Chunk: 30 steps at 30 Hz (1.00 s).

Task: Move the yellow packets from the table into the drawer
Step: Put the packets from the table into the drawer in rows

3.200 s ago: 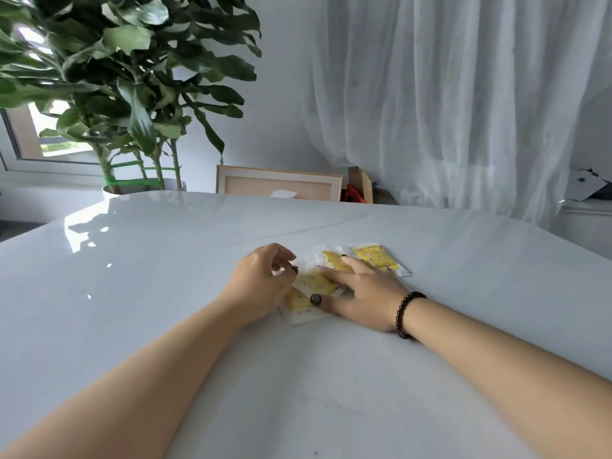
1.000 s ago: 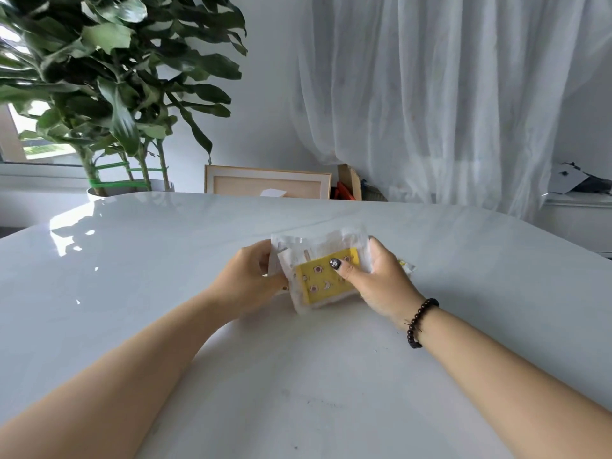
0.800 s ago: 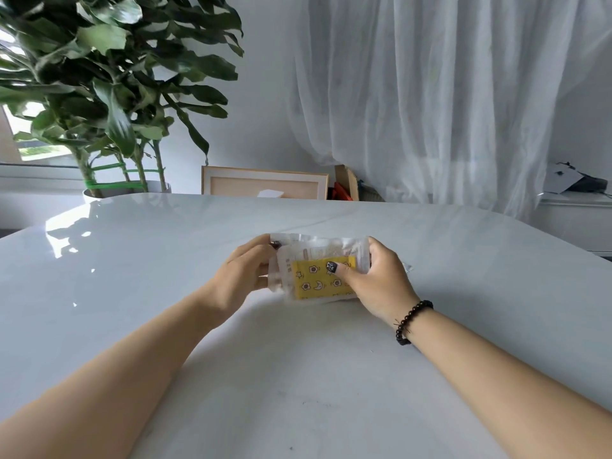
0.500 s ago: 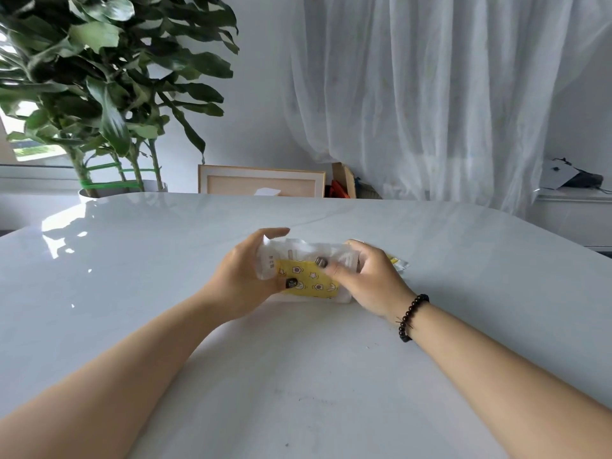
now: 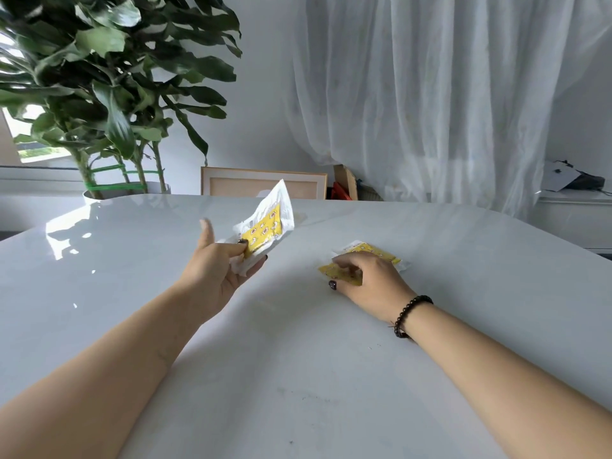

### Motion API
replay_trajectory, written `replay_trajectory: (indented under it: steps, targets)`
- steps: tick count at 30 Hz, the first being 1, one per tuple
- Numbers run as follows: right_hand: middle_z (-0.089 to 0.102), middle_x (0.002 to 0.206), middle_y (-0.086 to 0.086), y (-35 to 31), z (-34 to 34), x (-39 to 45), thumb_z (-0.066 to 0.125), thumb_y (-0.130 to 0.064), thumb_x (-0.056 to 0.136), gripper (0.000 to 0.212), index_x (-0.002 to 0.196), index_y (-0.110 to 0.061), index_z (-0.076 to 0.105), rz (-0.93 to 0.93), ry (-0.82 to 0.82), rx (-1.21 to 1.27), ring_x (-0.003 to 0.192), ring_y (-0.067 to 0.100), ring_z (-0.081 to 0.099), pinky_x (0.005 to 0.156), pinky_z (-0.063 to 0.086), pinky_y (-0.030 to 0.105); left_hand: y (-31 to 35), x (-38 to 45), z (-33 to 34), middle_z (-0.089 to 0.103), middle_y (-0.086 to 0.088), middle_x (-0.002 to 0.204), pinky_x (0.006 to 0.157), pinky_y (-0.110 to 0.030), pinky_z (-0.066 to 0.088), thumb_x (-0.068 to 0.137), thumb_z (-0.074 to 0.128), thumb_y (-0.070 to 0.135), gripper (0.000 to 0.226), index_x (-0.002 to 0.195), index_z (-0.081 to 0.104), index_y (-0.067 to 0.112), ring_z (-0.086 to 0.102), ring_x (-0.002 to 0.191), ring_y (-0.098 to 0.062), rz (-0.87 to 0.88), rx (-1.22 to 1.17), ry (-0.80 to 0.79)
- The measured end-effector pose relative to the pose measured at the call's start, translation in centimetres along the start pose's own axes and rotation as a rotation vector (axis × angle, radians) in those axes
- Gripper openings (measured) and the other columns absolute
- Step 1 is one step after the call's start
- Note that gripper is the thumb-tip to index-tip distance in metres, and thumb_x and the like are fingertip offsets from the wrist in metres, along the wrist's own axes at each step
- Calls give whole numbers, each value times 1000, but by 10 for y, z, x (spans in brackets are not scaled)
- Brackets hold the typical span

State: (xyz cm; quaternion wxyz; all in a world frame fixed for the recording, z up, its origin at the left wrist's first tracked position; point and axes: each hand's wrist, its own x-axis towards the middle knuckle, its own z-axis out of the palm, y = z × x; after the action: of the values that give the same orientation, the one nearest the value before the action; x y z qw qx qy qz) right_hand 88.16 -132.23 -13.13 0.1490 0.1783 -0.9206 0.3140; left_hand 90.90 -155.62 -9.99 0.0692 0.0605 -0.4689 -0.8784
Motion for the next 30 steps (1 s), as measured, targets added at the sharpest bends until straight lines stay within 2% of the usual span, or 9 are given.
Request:
replay_trajectory:
  steps: [2, 4, 11, 15, 18, 21, 24, 26, 30]
  targets:
    - [51, 136, 4, 7, -1, 3, 60, -35, 89, 50, 134, -15, 51, 85, -58, -115, 130, 20, 41, 105, 32, 24, 1, -2, 0, 60, -14, 118, 54, -24, 56, 94, 35, -9, 54, 137, 47, 21, 68, 74, -20, -21, 3, -29]
    - [45, 141, 8, 11, -3, 6, 46, -46, 94, 53, 136, -14, 45, 177, -144, -287, 132, 27, 34, 107, 32, 34, 0, -3, -1, 64, -14, 113, 56, -22, 56, 93, 34, -8, 44, 117, 64, 12, 66, 82, -21, -58, -6, -45]
    - [40, 145, 9, 17, -11, 12, 60, -57, 80, 79, 144, -18, 36, 258, -161, -245, 135, 28, 31, 110, 31, 38, 3, 3, -6, 68, -12, 98, 54, -19, 55, 89, 61, 9, 9, 94, 68, 5, 70, 74, -17, -81, -110, 57]
    - [45, 140, 2, 18, -25, 11, 76, -57, 64, 94, 142, -19, 40, 397, -108, -163, 128, 22, 41, 99, 45, 35, 0, 5, -6, 66, -14, 107, 55, -20, 55, 88, 60, 0, 20, 108, 64, 5, 68, 77, -19, -39, -44, 71]
    - [58, 117, -12, 21, -34, 9, 85, -36, 63, 66, 121, -16, 61, 403, -118, 71, 97, 12, 61, 78, 50, 24, -2, 3, -4, 64, -15, 111, 53, -22, 55, 90, 54, -4, 27, 112, 58, 12, 68, 76, -21, -19, -15, 40]
    - [70, 90, -1, 27, -29, 7, 83, -26, 67, 28, 88, -20, 66, 355, -54, 213, 82, 18, 67, 70, 54, 31, -1, 0, -2, 65, -15, 110, 54, -23, 55, 91, 52, -5, 31, 114, 60, 14, 69, 73, -21, -15, -6, 6]
    - [69, 87, 11, 35, -29, 15, 77, -26, 73, 23, 85, -10, 66, 316, 134, 207, 83, 29, 66, 71, 55, 39, -2, -3, -1, 66, -15, 105, 55, -23, 55, 92, 51, -3, 25, 101, 67, 13, 68, 67, -19, -37, 48, -29]
    - [63, 92, 8, 44, -38, 26, 72, -29, 76, 26, 88, -8, 63, 290, 184, 5, 86, 28, 60, 71, 55, 39, -3, -5, -1, 67, -14, 102, 55, -23, 56, 92, 52, -3, 23, 97, 68, 13, 68, 65, -19, -51, 88, -45]
    - [56, 78, 6, 63, -52, 38, 63, -28, 85, 21, 77, -11, 52, 439, 27, -20, 72, 25, 57, 57, 50, 29, -4, -5, 0, 68, -12, 100, 56, -23, 56, 91, 53, -2, 23, 95, 69, 14, 69, 67, -19, -61, 125, -65]
